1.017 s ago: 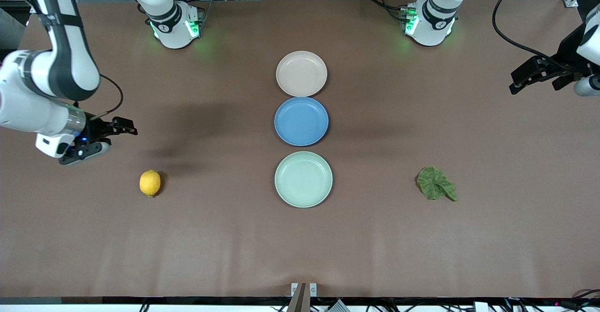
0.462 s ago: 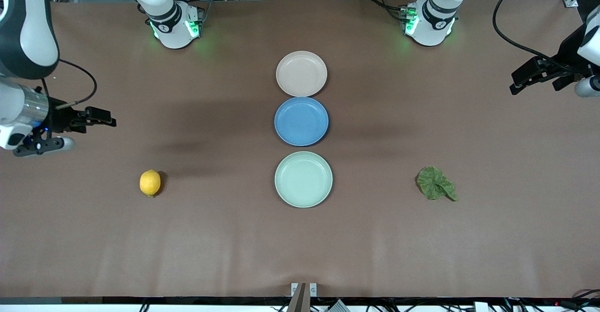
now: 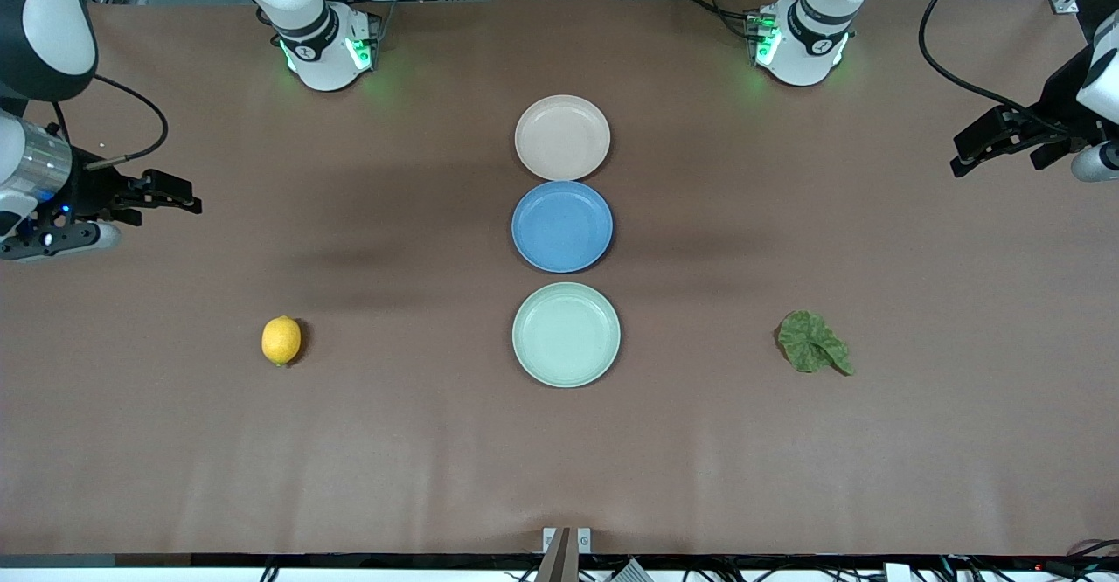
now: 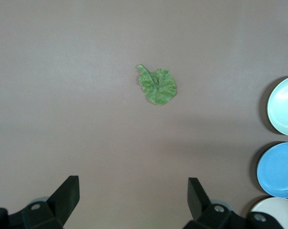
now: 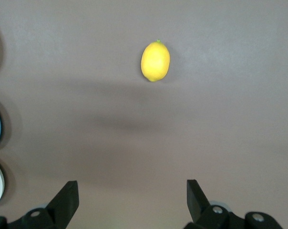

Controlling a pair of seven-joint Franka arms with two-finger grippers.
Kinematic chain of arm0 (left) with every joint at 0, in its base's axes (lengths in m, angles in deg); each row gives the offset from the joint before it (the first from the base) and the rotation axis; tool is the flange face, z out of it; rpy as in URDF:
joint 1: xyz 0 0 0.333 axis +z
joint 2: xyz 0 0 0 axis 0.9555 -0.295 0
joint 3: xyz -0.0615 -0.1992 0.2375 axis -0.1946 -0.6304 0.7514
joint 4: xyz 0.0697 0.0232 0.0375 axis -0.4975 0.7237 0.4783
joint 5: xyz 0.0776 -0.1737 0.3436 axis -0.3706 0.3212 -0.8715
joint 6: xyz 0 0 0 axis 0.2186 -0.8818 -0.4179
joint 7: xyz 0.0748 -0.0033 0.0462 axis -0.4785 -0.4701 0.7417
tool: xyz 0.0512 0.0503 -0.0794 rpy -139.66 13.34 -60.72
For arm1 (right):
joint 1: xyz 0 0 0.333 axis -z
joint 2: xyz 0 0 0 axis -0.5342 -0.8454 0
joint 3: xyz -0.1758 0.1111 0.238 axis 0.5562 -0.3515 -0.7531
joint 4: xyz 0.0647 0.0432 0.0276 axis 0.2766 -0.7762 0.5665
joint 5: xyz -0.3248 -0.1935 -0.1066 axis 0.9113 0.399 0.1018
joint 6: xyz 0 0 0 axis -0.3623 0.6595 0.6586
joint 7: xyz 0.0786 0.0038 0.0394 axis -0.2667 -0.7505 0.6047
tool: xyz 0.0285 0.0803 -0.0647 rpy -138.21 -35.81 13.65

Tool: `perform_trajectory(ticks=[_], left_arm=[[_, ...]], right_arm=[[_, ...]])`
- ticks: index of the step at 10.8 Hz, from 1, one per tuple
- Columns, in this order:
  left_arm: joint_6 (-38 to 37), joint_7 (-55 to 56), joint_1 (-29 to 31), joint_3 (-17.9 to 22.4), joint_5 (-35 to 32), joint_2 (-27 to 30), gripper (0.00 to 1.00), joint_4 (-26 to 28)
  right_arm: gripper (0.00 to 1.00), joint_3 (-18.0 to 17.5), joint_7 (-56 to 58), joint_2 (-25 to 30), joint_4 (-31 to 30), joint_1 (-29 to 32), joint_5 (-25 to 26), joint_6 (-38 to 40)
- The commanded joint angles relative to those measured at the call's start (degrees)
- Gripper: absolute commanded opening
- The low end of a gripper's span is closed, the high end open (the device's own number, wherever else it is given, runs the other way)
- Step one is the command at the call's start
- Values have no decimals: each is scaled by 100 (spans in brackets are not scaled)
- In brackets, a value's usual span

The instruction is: Pick lemon and lettuce from plates

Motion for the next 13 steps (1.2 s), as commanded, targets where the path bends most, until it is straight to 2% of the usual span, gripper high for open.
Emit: perform_trajectory(ticks=[1,4,8,11,13], left_arm=[[-128,-17,45,-11,134,-50,100,-134],[-128,-26,45,-11,134,-50,100,-134],[-128,-26,45,-2,152,-59,100,-134],[-119,-26,45,-2,195,-59,100,-134],[-110,-26,53,7,336,-59,100,-142]], right_arm=[[100,-52,-707,127,361,42,81,36],[100,-34,-779,101,940,77,80,501],[100,-51,-1499,101,1609,60,160,1300],[100,-60,-1509,136,1680,25,221,1442],[100,-130,-1509,154,1680,-10,466,1495]])
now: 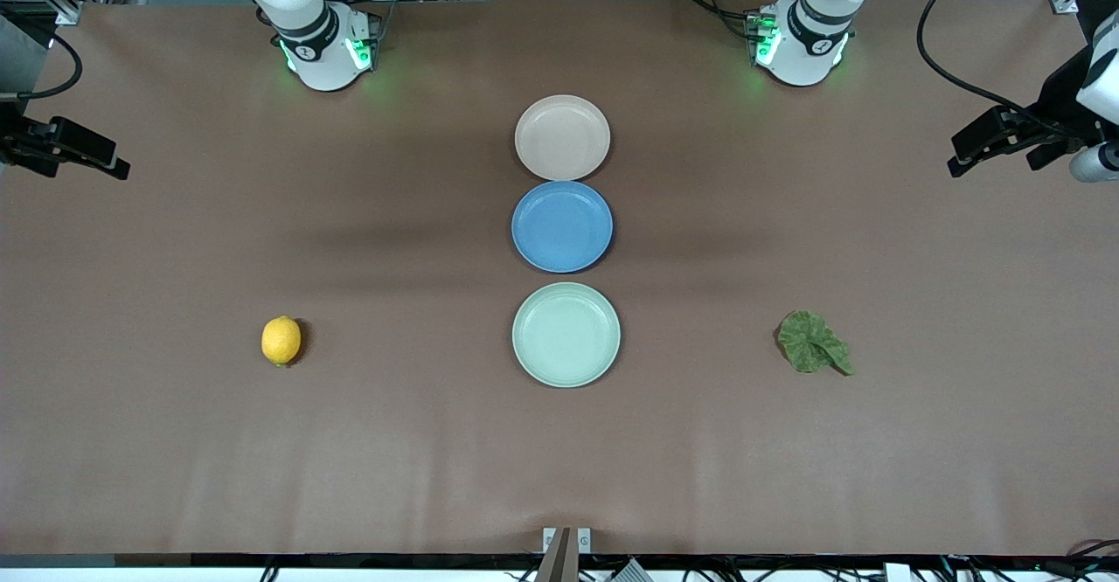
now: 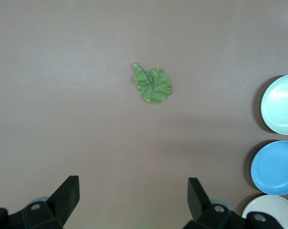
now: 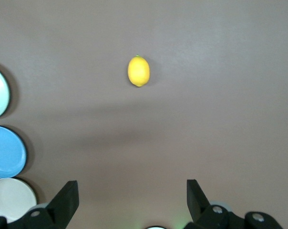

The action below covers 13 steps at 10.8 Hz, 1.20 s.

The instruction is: Pick lemon and lettuce from plates

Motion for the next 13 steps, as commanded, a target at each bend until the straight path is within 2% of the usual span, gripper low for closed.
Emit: perform_trajectory(ticks=[1,5,13], left_arm=[[-106,-26,53,-3,203,-49,100,-137],[-98,-26,53,-3,194,-49,100,-145],[-89,-26,44,6,141,-49,100,-207]], right_arm=[[100,-149,-115,89,46,-23,292,110],[100,-202,-36,142,46,-66,451,5],[100,-193,219,142,-7,-75,389,-145]])
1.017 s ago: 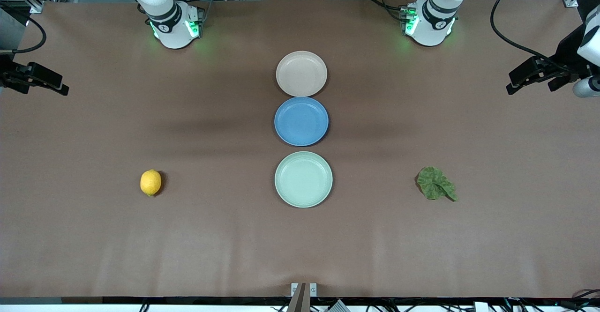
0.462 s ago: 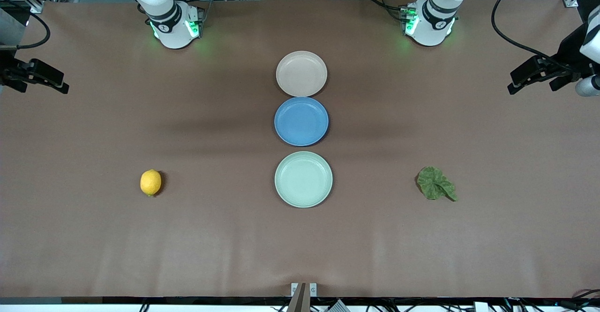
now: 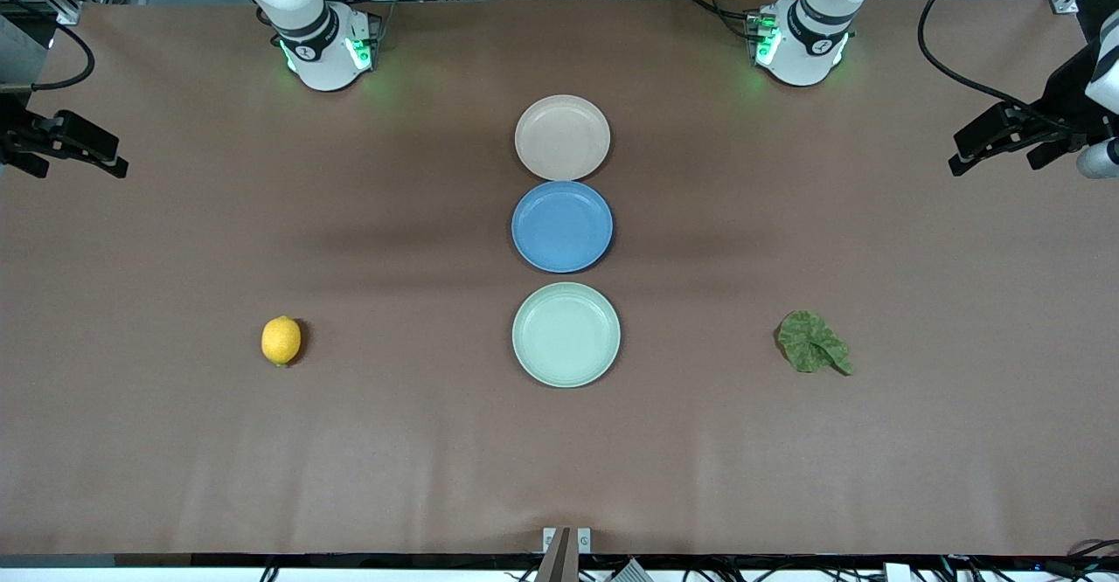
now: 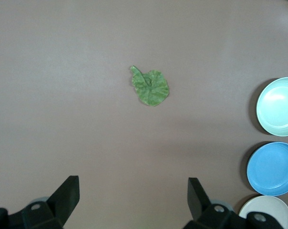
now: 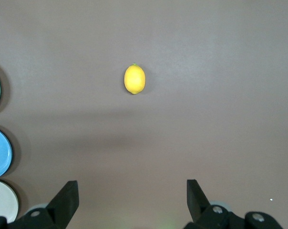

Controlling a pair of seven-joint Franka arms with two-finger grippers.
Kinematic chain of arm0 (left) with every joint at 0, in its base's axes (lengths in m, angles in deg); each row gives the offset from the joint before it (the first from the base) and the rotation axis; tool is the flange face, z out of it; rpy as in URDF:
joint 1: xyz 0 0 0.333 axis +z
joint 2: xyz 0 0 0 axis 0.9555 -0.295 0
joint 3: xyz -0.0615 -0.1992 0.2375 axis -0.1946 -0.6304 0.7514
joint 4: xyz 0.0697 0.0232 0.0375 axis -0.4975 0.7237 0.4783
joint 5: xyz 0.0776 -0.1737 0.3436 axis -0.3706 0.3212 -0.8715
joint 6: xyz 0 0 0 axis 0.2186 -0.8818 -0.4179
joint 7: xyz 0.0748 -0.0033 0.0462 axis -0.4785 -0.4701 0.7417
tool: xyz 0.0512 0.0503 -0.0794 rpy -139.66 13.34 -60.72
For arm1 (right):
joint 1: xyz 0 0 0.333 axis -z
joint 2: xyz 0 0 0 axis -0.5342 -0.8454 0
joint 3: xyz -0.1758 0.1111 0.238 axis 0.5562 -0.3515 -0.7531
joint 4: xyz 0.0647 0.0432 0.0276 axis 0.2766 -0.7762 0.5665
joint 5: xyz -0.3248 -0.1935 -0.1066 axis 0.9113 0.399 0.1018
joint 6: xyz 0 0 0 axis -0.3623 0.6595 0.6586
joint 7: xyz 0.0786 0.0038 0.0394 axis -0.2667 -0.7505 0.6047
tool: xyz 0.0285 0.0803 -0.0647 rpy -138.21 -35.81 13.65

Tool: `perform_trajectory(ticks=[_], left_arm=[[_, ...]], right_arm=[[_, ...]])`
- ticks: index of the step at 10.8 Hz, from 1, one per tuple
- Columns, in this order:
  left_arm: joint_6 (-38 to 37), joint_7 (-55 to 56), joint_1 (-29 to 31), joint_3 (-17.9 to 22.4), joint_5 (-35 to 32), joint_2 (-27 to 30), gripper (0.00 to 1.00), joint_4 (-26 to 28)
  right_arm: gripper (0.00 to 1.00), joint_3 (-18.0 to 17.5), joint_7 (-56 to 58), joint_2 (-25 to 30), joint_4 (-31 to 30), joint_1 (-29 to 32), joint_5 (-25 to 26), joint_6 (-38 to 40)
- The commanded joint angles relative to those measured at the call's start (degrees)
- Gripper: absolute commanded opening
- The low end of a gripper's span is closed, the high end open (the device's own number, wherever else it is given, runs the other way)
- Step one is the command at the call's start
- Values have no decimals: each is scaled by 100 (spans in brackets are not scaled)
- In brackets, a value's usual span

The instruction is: Pick lemon and lettuce from plates

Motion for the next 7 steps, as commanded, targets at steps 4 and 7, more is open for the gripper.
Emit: perform_trajectory(ticks=[4,7], left_arm=[[8,-226,41,-16,-94,-75,100,-200],[16,-368,41,-16,-209,-75,100,-218]], right_arm=[[100,1,54,63,-113,-11,41,8],[100,10,54,71,-131,-2,41,8]])
